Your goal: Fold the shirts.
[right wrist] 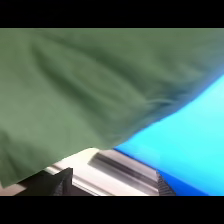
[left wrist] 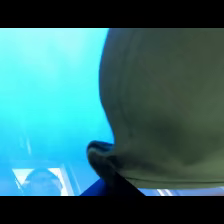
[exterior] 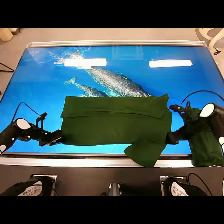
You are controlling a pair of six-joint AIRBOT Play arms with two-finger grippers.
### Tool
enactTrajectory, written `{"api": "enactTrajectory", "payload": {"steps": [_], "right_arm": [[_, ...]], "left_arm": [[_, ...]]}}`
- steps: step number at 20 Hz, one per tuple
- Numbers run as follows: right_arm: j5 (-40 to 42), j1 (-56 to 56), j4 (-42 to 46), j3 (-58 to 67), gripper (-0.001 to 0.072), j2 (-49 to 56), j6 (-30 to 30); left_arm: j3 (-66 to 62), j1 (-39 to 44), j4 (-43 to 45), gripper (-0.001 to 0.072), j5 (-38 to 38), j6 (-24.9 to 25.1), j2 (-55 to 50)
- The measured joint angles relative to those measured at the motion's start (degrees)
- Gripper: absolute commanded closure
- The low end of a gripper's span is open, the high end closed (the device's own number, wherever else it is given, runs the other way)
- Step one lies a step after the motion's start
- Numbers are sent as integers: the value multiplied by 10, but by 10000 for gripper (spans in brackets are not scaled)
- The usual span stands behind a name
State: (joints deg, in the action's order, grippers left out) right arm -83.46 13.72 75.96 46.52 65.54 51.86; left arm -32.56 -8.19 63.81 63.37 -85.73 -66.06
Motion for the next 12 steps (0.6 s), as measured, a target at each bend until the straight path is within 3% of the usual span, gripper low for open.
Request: {"api": "enactTrajectory", "payload": {"steps": [12], "right_arm": [[99,1,-74,-147,225,-20,12]], "left_arm": [[0,0,-8,681,2,6,9]]}}
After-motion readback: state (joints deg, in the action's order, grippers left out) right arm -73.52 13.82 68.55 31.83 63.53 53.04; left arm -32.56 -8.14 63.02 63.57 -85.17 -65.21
